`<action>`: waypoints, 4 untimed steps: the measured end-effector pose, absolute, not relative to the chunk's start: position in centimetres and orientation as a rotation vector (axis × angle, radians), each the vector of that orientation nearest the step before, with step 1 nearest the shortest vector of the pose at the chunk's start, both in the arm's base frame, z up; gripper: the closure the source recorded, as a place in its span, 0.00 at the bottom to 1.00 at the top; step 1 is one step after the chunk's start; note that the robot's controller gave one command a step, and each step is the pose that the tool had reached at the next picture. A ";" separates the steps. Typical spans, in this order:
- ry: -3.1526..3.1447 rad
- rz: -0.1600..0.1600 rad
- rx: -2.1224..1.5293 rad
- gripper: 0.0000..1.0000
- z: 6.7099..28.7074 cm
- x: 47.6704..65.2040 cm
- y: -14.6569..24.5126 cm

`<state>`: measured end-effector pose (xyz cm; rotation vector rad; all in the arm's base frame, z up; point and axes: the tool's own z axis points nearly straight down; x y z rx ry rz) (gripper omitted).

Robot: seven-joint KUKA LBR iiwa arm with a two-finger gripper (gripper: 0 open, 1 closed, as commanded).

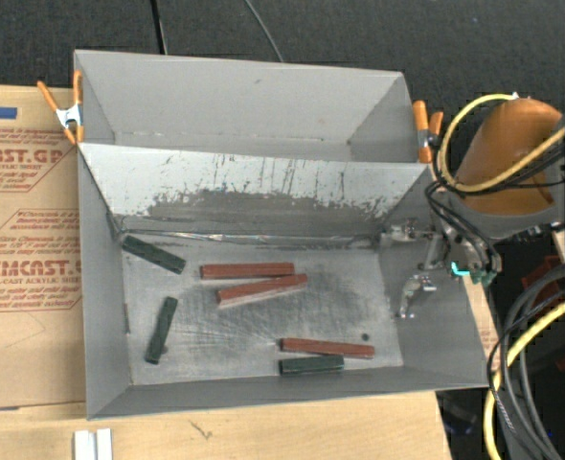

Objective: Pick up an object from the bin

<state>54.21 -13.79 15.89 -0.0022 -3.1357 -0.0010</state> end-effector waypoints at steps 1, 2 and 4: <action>-3.143 0.001 0.001 0.00 16.3 54.4 -13.7; -3.153 0.006 0.032 0.00 15.6 54.0 -13.5; -3.103 0.004 0.530 0.00 10.3 56.1 -12.3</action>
Offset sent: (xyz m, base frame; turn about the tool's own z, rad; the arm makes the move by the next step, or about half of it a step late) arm -0.0494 0.0241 -0.0848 -0.1646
